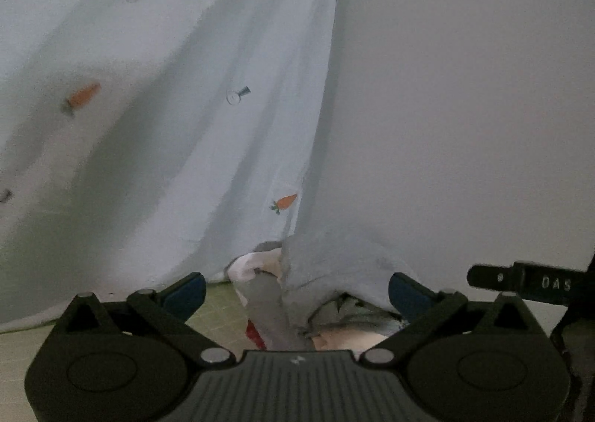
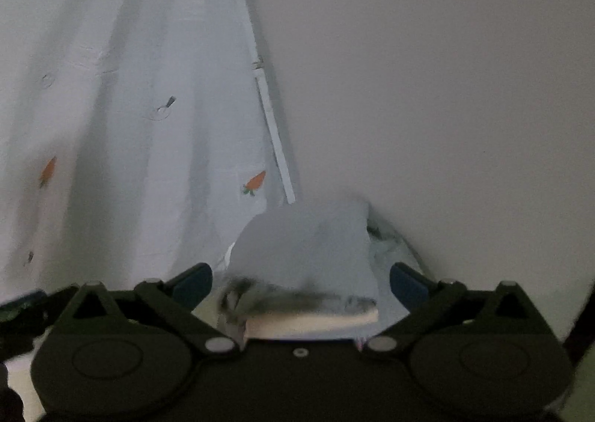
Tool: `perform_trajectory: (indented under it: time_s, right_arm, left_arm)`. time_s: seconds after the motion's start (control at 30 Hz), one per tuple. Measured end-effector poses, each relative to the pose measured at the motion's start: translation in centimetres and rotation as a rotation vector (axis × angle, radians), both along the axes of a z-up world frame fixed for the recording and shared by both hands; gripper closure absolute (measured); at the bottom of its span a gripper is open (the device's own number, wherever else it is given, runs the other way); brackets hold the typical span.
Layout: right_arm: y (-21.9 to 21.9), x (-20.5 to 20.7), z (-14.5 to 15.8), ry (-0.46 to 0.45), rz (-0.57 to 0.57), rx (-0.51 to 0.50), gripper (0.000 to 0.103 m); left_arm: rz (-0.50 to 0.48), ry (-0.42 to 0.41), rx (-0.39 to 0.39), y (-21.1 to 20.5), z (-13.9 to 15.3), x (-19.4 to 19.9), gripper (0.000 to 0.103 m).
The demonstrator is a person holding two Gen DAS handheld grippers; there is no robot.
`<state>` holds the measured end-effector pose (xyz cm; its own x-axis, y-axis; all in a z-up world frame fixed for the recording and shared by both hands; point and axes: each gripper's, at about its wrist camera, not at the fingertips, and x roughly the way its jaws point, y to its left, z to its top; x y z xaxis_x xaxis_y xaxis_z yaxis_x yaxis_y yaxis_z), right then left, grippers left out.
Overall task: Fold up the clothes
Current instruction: 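Carry the bundle onto the folded clothes stack with both grippers, then open both grippers and withdraw them from the clothes stack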
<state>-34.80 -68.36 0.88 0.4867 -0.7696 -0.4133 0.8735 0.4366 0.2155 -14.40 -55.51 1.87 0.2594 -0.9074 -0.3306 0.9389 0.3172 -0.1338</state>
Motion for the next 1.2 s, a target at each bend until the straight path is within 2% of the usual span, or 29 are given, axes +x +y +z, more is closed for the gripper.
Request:
perform_trajectory:
  time_s: [0.17, 0.57, 0.8, 1.2]
  right_arm:
    - [5.1, -1.9, -0.3, 0.074, -0.034, -0.021, 0.000]
    - [13.0, -5.1, -3.5, 0.155, -0.036, 0.058, 0.000]
    - [15.0, -5.0, -4.0, 0.189, -0.004, 0.049, 0.000]
    - [15.4, -4.5, -4.2, 0.210, 0.019, 0.041, 0.000]
  left_arm:
    - [-0.042, 0.007, 0.033, 3.3, -0.2, -2.4, 0.000]
    - [-0.086, 0.017, 0.157, 8.4, -3.9, -6.1, 0.000]
    - [-0.072, 0.014, 0.175, 10.0, -4.6, -6.6, 0.000]
    - [-0.065, 0.023, 0.176, 10.6, -4.6, -6.5, 0.000]
